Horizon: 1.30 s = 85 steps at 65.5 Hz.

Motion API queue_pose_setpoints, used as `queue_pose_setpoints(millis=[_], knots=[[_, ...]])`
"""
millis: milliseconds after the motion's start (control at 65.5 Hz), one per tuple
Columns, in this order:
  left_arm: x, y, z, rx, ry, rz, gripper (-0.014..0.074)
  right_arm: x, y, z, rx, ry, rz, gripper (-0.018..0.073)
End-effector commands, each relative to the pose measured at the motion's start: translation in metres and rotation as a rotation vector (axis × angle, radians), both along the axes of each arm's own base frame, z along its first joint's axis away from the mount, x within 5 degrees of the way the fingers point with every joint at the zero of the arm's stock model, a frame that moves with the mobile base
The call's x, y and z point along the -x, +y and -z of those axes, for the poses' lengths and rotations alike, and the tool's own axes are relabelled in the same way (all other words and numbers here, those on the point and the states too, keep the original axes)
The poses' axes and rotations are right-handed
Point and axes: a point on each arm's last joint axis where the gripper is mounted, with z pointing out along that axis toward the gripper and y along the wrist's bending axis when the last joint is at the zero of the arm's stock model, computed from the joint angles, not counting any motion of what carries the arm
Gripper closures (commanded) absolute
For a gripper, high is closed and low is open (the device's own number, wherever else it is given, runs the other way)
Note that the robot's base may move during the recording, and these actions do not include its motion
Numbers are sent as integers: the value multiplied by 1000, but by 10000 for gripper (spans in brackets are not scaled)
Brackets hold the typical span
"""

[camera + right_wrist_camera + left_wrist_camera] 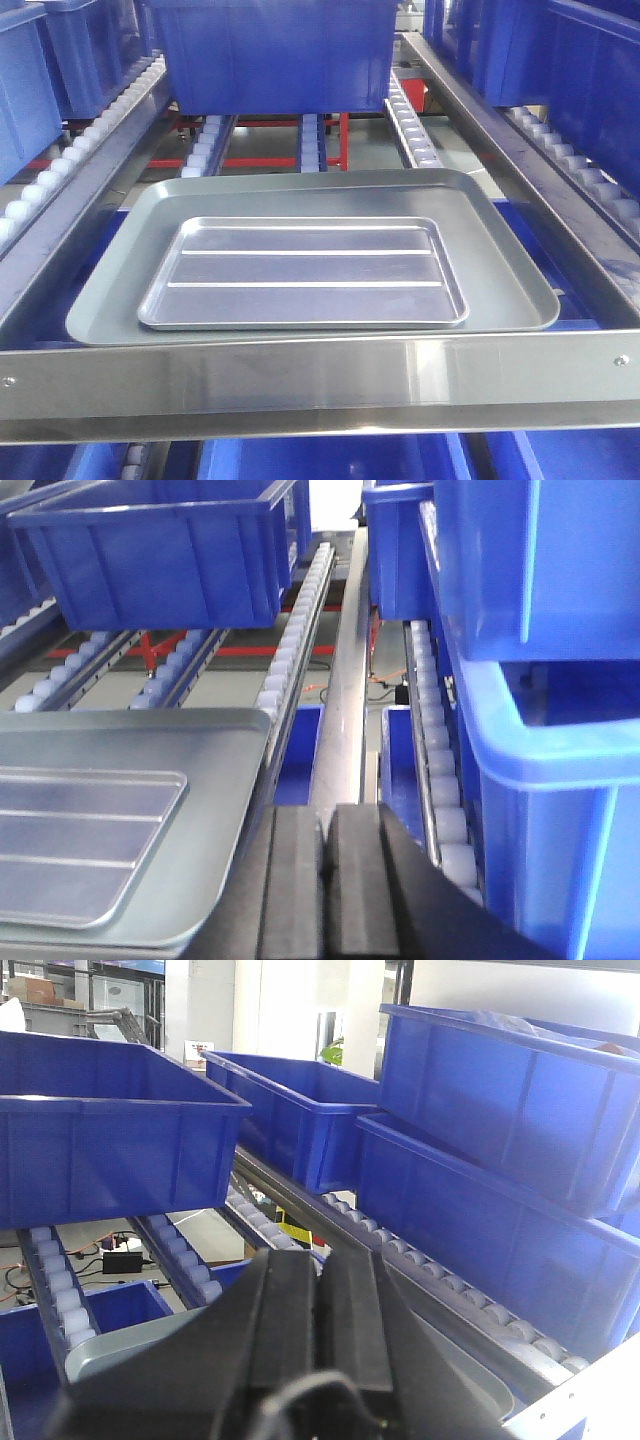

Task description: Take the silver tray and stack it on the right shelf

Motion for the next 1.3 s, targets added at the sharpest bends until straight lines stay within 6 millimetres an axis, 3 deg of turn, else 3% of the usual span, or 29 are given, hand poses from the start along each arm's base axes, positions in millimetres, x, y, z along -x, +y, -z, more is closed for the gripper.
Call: queue_pose_setpoints(millis=[0,779,840,1100,1283], knots=[[3,-2,-15,51,-67,39,697,3,-1,-12,-5,-136,7,509],[2,-1,-8,73,-27,33,696,3,-1,-12,-5,-135,7,509],[-2,4,-4,86,27,-29,696,3,-1,-12,-5,-135,7,509],[0,28,11,-148,30,-332,697,3,-1,-12,-5,-135,7,509],[6,40,30,-73,-37,-485,696,3,-1,-12,-5,-135,7,509]])
